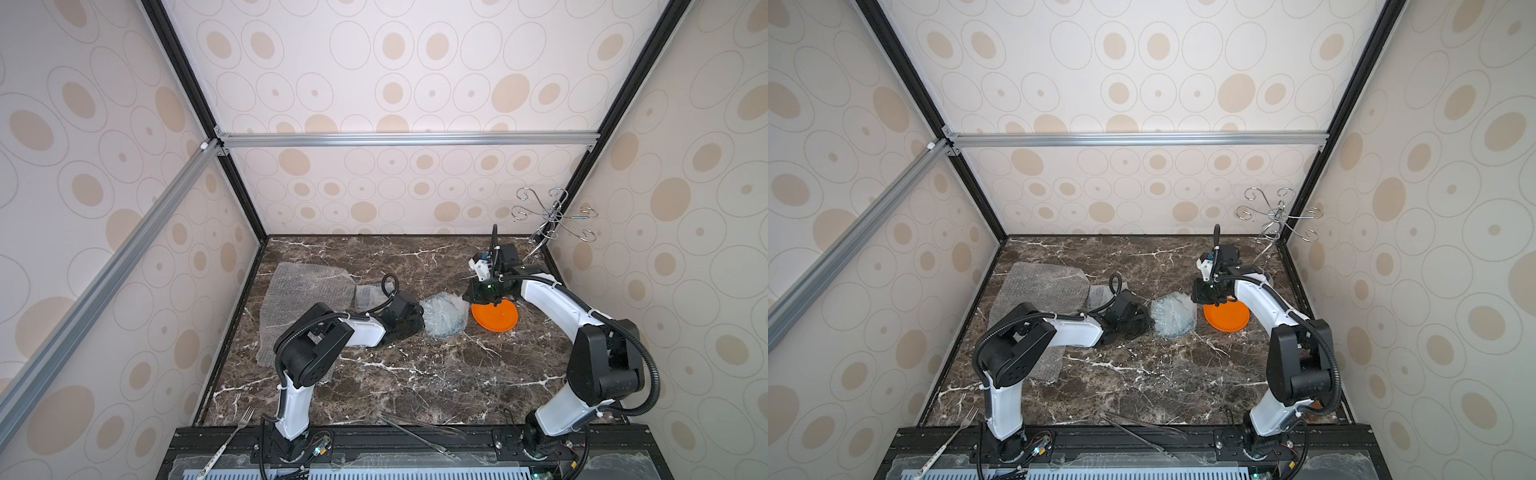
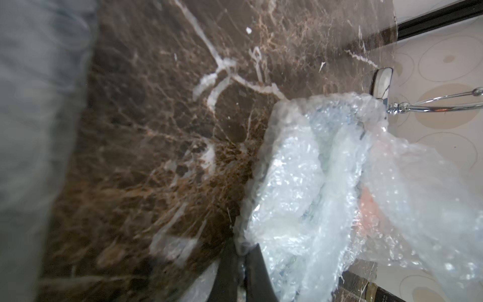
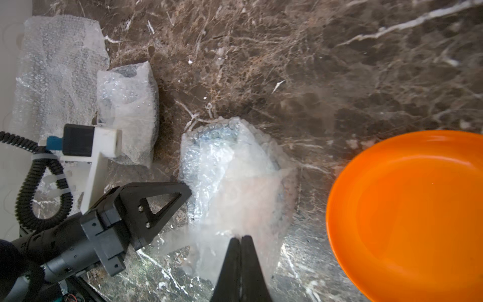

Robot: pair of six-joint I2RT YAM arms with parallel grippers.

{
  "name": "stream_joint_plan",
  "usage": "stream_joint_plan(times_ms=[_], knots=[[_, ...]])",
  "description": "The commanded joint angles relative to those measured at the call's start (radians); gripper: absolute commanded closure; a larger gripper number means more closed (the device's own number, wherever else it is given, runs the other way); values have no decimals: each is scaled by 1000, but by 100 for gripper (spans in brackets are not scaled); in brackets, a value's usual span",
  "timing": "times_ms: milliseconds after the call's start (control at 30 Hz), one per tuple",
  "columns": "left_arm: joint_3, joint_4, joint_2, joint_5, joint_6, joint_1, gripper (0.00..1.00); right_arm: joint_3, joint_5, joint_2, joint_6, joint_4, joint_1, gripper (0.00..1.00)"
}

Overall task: Unpack dinner plates from bubble wrap
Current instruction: Unwrap the bubble wrap at the center of the board.

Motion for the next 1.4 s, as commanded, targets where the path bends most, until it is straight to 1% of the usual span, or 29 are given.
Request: stream_joint_plan(times_ms=[0,67,200,233,333,400,500,533,600,700,833,1000,1200,1367], knots=[[-13,-98,-23,-13,23,4,100,4,84,-32,3,-59,-7,94],[-11,-101,-27,-10,25,5,100,3,115,-42,7,-71,-12,87],[-1,-104,-34,-2,33,5,100,4,144,-80,5,-98,-13,63],[-2,-104,-36,-2,34,5,99,4,141,-95,4,-103,-12,59],[0,-104,-45,-2,37,4,94,16,152,-138,0,-133,-3,54],[3,-102,-50,-1,37,5,93,30,184,-166,-5,-156,23,53],[12,-104,-52,3,39,5,93,69,229,-191,-5,-200,95,53],[16,-104,-51,4,39,5,93,82,242,-193,-3,-218,148,53],[21,-104,-50,4,39,5,93,95,276,-187,7,-246,223,53],[25,-102,-46,7,38,5,92,64,294,-178,36,-241,316,53],[25,-102,-47,5,39,5,92,-5,291,-139,64,-186,385,53],[23,-105,-49,8,38,4,92,-48,253,-62,73,-106,395,53],[20,-111,-55,4,41,3,92,13,287,46,39,-106,389,53],[22,-110,-56,9,42,3,92,35,314,113,19,-87,340,54]])
